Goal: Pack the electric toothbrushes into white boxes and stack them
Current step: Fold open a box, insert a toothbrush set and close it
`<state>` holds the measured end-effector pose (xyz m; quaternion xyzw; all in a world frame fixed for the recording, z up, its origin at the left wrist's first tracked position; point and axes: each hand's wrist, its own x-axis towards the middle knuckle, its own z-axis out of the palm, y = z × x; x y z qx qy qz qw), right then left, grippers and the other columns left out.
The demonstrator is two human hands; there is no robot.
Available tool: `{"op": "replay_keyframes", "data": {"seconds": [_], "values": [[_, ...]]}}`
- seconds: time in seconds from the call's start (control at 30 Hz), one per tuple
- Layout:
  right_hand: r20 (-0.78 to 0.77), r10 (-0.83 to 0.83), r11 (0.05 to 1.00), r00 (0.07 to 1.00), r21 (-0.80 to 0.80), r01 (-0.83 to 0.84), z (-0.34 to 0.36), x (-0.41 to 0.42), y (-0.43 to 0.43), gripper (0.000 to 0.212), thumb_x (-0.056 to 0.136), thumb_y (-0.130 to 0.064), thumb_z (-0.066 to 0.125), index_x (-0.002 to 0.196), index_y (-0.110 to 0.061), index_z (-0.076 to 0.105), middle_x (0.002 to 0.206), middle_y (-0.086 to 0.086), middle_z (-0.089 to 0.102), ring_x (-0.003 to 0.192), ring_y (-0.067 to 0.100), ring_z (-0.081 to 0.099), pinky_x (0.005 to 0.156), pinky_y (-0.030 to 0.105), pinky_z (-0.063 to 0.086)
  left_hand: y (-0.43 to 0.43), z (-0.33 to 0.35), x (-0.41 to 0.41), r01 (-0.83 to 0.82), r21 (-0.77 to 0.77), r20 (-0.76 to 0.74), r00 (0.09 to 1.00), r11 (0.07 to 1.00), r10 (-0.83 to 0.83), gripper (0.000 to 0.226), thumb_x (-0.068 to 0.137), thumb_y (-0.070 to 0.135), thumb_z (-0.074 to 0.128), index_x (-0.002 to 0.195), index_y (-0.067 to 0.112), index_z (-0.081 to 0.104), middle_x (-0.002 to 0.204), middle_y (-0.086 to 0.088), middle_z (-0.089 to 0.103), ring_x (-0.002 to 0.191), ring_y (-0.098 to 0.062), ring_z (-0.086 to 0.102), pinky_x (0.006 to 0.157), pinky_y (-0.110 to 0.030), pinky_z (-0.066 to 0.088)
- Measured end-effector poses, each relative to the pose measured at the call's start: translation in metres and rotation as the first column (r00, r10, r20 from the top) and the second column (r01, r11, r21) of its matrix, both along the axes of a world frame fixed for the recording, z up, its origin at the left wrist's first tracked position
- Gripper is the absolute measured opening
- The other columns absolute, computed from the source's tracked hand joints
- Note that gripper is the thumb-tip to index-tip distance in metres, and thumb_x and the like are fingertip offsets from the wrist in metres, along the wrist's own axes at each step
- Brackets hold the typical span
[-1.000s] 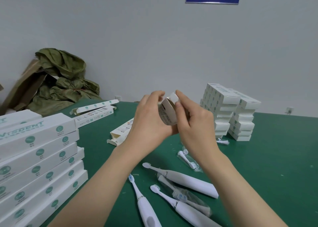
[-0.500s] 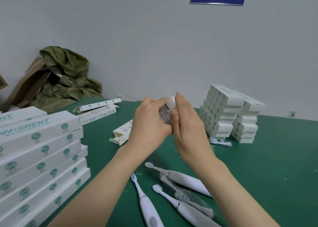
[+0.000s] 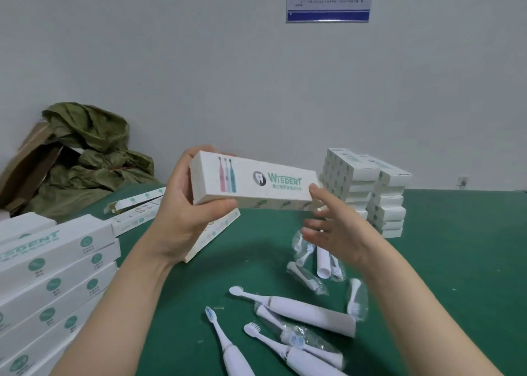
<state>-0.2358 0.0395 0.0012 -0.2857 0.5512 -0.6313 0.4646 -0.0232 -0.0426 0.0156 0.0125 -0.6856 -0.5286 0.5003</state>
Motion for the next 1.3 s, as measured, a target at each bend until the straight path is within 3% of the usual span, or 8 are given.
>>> {"op": "replay_keyframes", "data": {"seconds": [0.13, 0.27, 0.47, 0.63, 0.8, 0.97, 1.13, 1.3], "values": [[0.314, -0.062, 0.977, 0.947, -0.175, 0.122, 0.003, -0.009, 0.005, 0.016, 0.084, -0.01, 0.067, 0.096, -0.001, 0.06, 0.097, 0.018, 0.07, 0.082, 0.023, 0.067, 0.063, 0.024, 0.059, -0.011, -0.005, 0.002, -0.158, 0.085, 0.207, 0.969, 0.984, 0.138, 0.072, 0.06, -0.007, 0.079, 0.118, 0.021, 0.047, 0.121, -0.002, 0.061, 0.11, -0.016, 0.058, 0.084, -0.022, 0.05], [-0.114, -0.341, 0.92, 0.933, -0.242, 0.307, 0.007, -0.003, 0.007, 0.031, 0.083, -0.014, 0.071, 0.107, -0.001, 0.056, 0.106, 0.012, 0.067, 0.087, 0.019, 0.069, 0.064, 0.017, 0.057, -0.011, 0.0, 0.003, -0.707, -0.291, 0.336, 0.555, 0.645, 0.761, 0.095, 0.062, 0.023, 0.087, 0.139, 0.028, 0.032, 0.129, 0.012, 0.038, 0.12, -0.005, 0.033, 0.098, -0.023, 0.026], [-0.424, -0.215, 0.921, 0.88, -0.388, 0.037, 0.024, 0.033, 0.012, 0.03, 0.084, -0.023, 0.07, 0.102, -0.004, 0.054, 0.099, 0.009, 0.067, 0.083, 0.015, 0.07, 0.064, 0.018, 0.055, 0.029, 0.004, -0.034, -0.472, -0.648, 0.206, 0.647, 0.598, 0.734, 0.082, 0.063, 0.042, 0.076, 0.134, 0.028, 0.038, 0.12, 0.015, 0.034, 0.118, -0.008, 0.036, 0.1, -0.026, 0.031], [-0.199, -0.076, 0.917, 0.977, -0.399, -0.01, 0.037, 0.028, 0.023, 0.025, 0.093, -0.03, 0.057, 0.085, -0.007, 0.063, 0.07, 0.003, 0.068, 0.061, 0.012, 0.066, 0.053, 0.021, 0.053, 0.033, -0.002, -0.038, -0.486, -0.668, 0.08, 0.706, 0.564, 0.703, 0.066, 0.077, 0.014, 0.071, 0.132, 0.026, 0.037, 0.118, 0.012, 0.039, 0.108, 0.007, 0.037, 0.089, -0.012, 0.033], [-0.193, -0.106, 0.945, 0.976, -0.325, 0.038, 0.028, 0.027, 0.017, 0.029, 0.1, -0.018, 0.046, 0.084, -0.001, 0.063, 0.061, 0.005, 0.065, 0.056, 0.013, 0.061, 0.055, 0.019, 0.054, 0.033, -0.007, -0.038, -0.416, -0.763, 0.152, 0.628, 0.494, 0.763, 0.047, 0.076, 0.01, 0.061, 0.116, 0.032, 0.051, 0.129, -0.001, 0.038, 0.118, -0.017, 0.032, 0.102, -0.036, 0.029], [-0.547, -0.22, 0.942, 0.808, -0.334, 0.03, 0.021, 0.039, 0.013, 0.03, 0.098, -0.015, 0.049, 0.081, -0.002, 0.069, 0.071, 0.01, 0.066, 0.057, 0.007, 0.063, 0.055, 0.014, 0.051, 0.035, -0.006, -0.041, -0.406, -0.603, 0.264, 0.711, 0.686, 0.652, 0.026, 0.086, 0.033, 0.038, 0.099, 0.026, 0.059, 0.11, 0.008, 0.047, 0.107, -0.009, 0.041, 0.087, -0.014, 0.032], [-0.595, -0.213, 0.948, 0.775, -0.317, 0.018, 0.02, 0.048, 0.012, 0.031, 0.098, -0.017, 0.05, 0.085, 0.003, 0.071, 0.073, 0.013, 0.071, 0.059, 0.01, 0.067, 0.067, 0.026, 0.059, 0.034, -0.011, -0.051, -0.564, -0.549, 0.222, 0.613, 0.617, 0.758, 0.036, 0.098, 0.027, 0.045, 0.07, 0.008, 0.058, 0.074, -0.005, 0.053, 0.081, -0.019, 0.044, 0.069, -0.026, 0.025], [-0.59, -0.242, 0.945, 0.77, -0.322, 0.05, 0.023, 0.045, 0.015, 0.039, 0.099, -0.018, 0.048, 0.081, 0.013, 0.064, 0.063, 0.016, 0.057, 0.051, 0.01, 0.056, 0.063, 0.025, 0.052, 0.036, -0.007, -0.048, -0.483, -0.528, 0.317, 0.651, 0.698, 0.69, 0.01, 0.079, 0.039, 0.06, 0.075, 0.031, 0.054, 0.087, 0.009, 0.049, 0.084, 0.0, 0.044, 0.068, -0.006, 0.028]]}}
